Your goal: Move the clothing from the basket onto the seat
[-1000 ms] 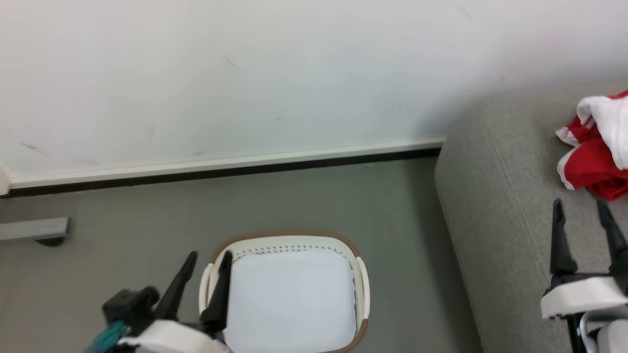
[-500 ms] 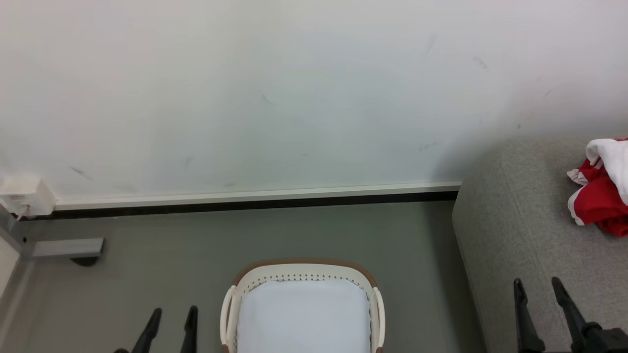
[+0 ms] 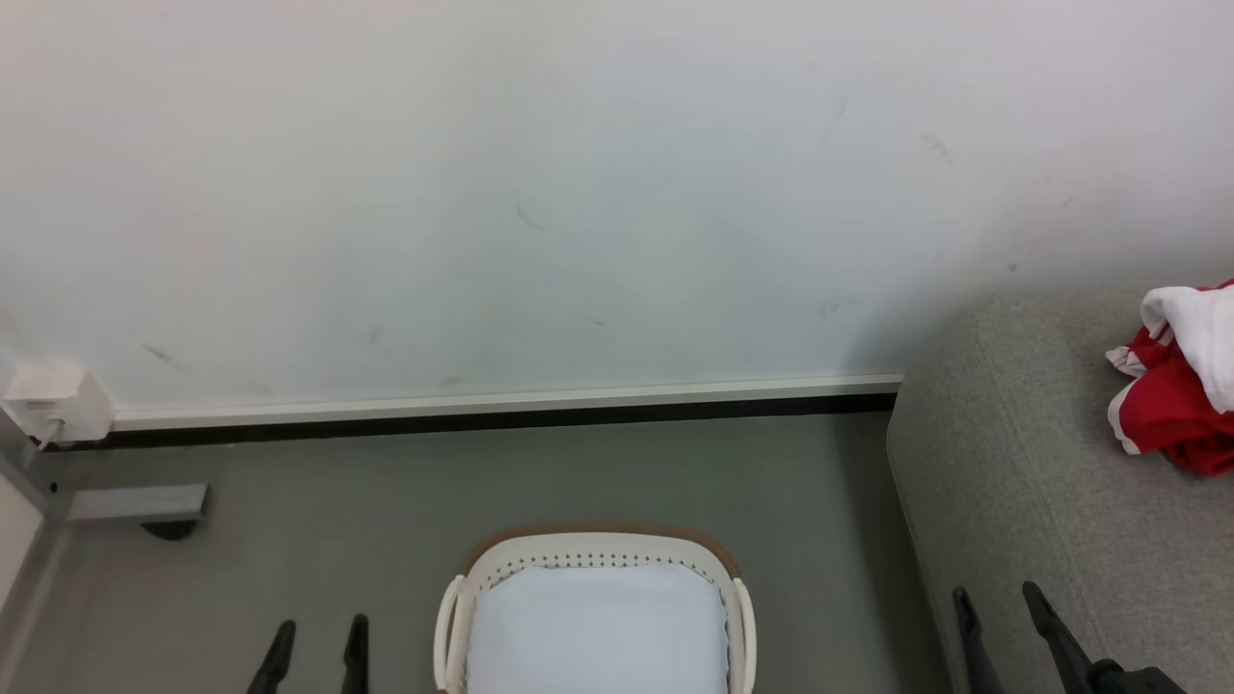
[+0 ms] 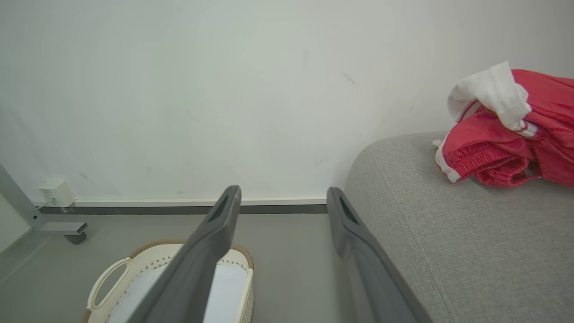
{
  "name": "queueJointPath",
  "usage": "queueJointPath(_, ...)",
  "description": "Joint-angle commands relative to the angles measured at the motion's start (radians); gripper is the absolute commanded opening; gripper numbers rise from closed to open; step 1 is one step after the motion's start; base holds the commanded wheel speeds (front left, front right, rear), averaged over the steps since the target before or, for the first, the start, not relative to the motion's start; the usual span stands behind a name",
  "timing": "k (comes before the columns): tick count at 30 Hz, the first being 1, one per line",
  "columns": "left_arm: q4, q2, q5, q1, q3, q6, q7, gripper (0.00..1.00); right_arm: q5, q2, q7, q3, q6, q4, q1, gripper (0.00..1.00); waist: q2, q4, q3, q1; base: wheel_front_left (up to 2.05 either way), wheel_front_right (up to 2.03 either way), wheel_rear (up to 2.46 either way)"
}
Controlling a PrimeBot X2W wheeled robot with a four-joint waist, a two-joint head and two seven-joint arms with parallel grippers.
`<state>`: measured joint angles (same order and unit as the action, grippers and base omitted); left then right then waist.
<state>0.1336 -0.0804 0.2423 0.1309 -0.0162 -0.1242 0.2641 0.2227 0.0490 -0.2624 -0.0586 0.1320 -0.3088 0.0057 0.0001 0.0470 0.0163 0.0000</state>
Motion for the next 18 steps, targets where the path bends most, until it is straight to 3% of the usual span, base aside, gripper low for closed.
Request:
queueJointPath(1, 0.004, 0.000, -0.014, 0.009, -0.006, -0.004, 0.000, 1.00, 0.002, 0.003, -0.004, -0.002, -0.003, -0.003, -0.001, 1.00, -0.0001, -0.002, 0.001, 0.0000, 0.00, 0.00, 0.00)
queueJointPath(18, 0.031, 0.014, -0.003, -0.008, 0.002, -0.007, 0.000, 1.00, -0.010, 0.003, -0.004, -0.020, -0.003, -0.014, -0.028, 1.00, -0.0001, -0.013, 0.010, 0.0000, 0.00, 0.00, 0.00)
